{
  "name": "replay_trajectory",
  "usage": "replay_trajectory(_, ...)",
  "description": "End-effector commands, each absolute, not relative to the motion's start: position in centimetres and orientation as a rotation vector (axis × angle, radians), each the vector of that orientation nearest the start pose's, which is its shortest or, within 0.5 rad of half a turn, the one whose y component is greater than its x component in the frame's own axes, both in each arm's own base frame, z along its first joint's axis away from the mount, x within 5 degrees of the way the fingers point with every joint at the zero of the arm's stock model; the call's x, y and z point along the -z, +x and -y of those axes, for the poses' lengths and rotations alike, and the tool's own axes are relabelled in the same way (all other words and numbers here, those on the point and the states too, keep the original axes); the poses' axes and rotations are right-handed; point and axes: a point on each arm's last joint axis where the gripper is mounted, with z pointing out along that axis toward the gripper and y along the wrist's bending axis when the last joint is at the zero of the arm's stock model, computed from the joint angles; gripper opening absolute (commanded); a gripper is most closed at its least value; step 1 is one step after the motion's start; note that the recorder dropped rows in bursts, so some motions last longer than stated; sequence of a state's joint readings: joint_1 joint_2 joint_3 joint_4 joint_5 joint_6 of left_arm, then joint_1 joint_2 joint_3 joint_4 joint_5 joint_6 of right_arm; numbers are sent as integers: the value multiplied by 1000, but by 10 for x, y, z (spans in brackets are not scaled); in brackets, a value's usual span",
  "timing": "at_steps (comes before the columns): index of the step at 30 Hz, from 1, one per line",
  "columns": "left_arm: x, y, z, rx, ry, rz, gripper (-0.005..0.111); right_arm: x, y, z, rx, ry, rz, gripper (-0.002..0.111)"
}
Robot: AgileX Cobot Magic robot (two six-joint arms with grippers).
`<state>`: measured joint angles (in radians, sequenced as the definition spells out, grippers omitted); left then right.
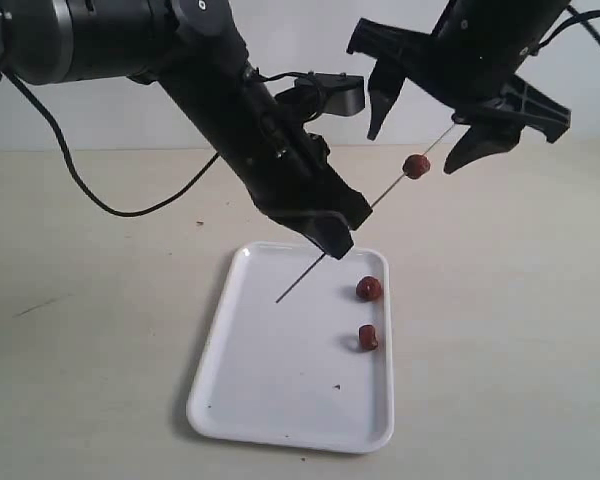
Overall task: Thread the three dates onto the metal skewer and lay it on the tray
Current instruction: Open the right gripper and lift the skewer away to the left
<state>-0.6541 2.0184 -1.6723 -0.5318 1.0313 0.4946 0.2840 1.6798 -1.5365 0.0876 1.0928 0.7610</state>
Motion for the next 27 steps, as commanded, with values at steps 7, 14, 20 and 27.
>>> replay_trajectory(7, -240, 345, 259, 661, 1197, -2572, 0, -394, 303, -88, -399, 506, -2461, 70)
replay_trajectory(14, -240, 367, 209, 578, 1108, -2686, 0, -431, 294, -81, -398, 314, -2208, 70)
replay_trajectory(20, -261, 380, 167, 526, 963, -2679, 0, -448, 289, -77, -377, 246, -2090, 70)
replay_trajectory(27, -284, 377, 140, 417, 936, -2665, 0, -435, 285, -76, -180, -30, -2222, 70)
